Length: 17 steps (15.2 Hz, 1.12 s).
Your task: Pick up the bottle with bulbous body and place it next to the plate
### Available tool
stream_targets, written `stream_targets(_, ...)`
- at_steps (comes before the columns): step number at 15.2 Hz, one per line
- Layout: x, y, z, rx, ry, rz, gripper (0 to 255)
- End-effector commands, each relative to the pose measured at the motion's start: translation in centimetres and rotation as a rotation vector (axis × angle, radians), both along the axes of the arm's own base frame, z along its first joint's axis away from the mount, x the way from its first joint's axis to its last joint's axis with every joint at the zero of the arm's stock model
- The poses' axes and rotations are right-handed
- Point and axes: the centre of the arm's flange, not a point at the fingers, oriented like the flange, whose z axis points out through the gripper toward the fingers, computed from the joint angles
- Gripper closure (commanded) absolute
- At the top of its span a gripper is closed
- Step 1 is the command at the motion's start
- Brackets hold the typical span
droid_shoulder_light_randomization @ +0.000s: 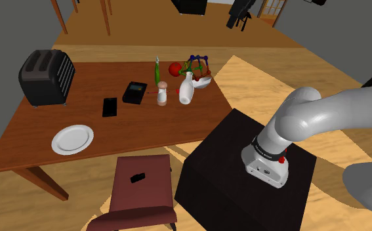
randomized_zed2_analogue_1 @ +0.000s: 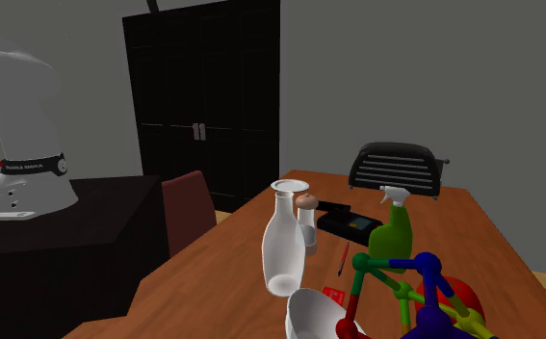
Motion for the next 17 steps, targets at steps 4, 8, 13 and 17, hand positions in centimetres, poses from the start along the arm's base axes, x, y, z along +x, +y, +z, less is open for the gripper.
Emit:
stream_targets(4,2.2,-1.9,-2.8,0.009,0.009,0.007,0)
stream_targets(8,5.1,-4.4,-6.7,0.021,0.022,0.016,0)
stream_targets(13,8.6,-7.5,-11.6,0.035,0.037,0.028,0)
stream_targets(17,11.5,-9.8,-15.6,0.047,0.050,0.038,0)
